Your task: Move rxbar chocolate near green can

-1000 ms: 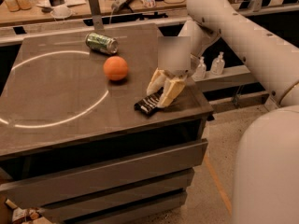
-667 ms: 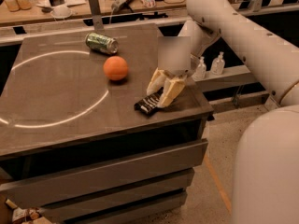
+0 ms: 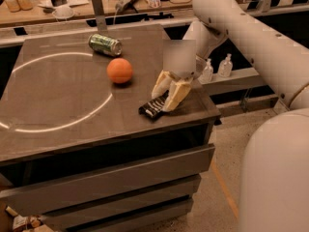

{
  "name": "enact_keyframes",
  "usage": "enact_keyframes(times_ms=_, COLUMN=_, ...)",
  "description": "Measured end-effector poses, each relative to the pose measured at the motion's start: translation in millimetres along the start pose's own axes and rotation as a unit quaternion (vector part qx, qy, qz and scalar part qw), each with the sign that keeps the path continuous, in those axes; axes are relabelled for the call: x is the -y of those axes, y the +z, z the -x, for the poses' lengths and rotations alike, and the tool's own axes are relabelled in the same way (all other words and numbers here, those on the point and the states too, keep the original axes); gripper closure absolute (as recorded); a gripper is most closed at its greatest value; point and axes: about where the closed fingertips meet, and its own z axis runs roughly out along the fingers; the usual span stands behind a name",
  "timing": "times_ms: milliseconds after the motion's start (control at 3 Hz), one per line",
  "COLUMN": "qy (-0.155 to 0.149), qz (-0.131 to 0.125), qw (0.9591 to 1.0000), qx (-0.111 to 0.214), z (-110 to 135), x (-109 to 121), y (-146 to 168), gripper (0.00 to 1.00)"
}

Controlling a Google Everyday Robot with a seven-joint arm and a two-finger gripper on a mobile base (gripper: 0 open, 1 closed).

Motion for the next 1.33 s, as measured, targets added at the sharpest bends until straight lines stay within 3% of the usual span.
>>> enact_keyframes(times_ms=667, qy=0.000, qz=0.000, qw=1.0000, qx=0.000, z=0, x=0, y=0, gripper=1.00)
enact_keyframes(times_ms=1000, qy=-0.020, qz=-0.053, qw=0.9982, qx=0.022, z=13, x=3, y=-16, gripper=1.00)
enact_keyframes(times_ms=1333, qy=-0.068, qz=-0.166, qw=0.9811, qx=0.073, z=42, x=-15, y=-61, gripper=1.00)
